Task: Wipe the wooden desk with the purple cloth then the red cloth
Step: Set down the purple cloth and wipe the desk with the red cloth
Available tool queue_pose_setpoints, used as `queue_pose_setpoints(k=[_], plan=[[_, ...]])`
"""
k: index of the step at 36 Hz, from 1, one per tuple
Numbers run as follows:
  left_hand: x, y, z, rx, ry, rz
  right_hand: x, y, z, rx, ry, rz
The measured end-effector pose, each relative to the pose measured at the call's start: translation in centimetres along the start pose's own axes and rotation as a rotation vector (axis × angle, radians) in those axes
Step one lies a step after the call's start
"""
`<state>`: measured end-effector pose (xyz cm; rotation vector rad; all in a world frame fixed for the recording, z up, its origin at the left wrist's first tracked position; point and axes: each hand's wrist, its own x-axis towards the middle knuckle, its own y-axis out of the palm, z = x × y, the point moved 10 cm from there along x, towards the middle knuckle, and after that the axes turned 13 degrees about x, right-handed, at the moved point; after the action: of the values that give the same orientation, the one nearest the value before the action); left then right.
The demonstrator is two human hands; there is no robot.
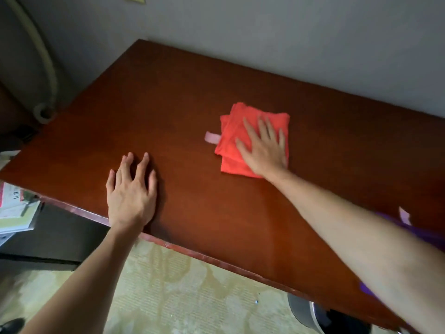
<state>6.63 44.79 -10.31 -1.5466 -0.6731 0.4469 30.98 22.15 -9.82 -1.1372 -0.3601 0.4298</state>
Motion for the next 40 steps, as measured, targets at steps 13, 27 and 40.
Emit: queue_pose_setpoints(k=[13, 27, 40], plan=[[-3.0, -1.2, -5.3, 0.023, 0.045, -0.005, -22.9, -2.4, -2.0, -0.022, -0.075, -0.008], [-7.1, 0.8, -17.7, 0.027, 0.253, -0.015, -2.8, -5.5, -10.0, 0.024, 0.133, -0.104], [-6.8, 1.3, -18.4, 0.053, 0.270, -0.001, 12.6, -7.4, -17.7, 0.011, 0.201, -0.056]])
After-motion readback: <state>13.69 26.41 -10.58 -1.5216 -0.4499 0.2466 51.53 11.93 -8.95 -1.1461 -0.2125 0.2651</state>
